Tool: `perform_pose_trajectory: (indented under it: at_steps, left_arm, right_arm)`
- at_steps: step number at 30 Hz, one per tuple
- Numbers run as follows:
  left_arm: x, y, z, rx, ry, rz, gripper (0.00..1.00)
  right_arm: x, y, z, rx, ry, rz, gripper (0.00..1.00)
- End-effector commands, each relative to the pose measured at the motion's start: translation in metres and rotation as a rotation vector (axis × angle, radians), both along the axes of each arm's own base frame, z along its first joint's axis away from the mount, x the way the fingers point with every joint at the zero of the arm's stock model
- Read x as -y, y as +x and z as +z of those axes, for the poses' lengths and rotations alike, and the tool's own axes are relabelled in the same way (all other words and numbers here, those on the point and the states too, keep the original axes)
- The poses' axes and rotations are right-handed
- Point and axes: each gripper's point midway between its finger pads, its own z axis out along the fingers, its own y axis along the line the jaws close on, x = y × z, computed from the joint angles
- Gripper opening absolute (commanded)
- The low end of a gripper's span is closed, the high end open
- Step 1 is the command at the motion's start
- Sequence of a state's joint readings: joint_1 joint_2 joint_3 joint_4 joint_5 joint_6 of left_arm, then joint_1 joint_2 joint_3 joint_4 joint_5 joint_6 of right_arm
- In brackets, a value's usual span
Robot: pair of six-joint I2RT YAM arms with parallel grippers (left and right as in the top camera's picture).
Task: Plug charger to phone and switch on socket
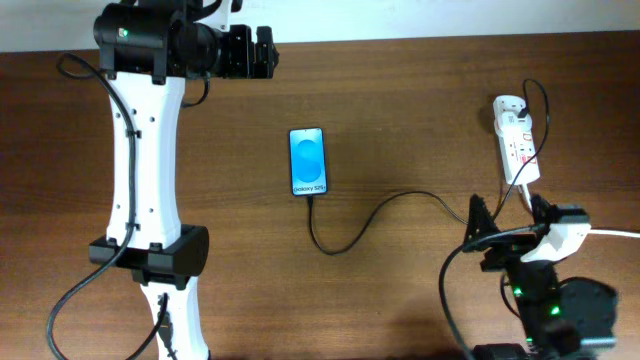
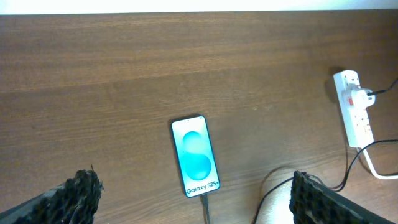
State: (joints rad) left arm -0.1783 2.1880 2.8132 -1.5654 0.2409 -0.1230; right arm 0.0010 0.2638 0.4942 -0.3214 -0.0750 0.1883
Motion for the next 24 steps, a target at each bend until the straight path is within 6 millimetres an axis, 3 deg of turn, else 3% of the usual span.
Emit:
perform_pose_trajectory:
  at_steps: [1, 5, 9, 15, 17, 24]
  left_arm:
    - [-0.001, -0.006, 0.014, 0.037, 0.003, -0.005, 1.00]
    - [-0.001, -0.006, 0.014, 0.037, 0.003, -0.005, 0.99]
    - [-0.001, -0.006, 0.014, 0.037, 0.003, -0.005, 0.99]
    - [-0.001, -0.006, 0.014, 0.037, 0.003, -0.005, 0.99]
    - [-0.001, -0.006, 0.014, 0.037, 0.003, -0.005, 1.00]
    - [-0.001, -0.006, 0.014, 0.037, 0.003, -0.005, 0.99]
  right_arm:
    - [-0.006, 0.001, -0.019, 0.105, 0.032, 0.021, 0.98]
    - [-0.005, 0.005, -0.046, 0.187, 0.036, 0.004, 0.99]
    - [-0.005, 0.008, -0.057, 0.244, 0.040, 0.003, 0.98]
    - [0.001, 0.012, -0.087, 0.138, 0.028, -0.030, 0.98]
    - [0.000, 0.011, -0.120, 0.008, 0.020, -0.030, 0.99]
    - [0.001, 0.011, -0.119, 0.010, 0.020, -0.031, 0.98]
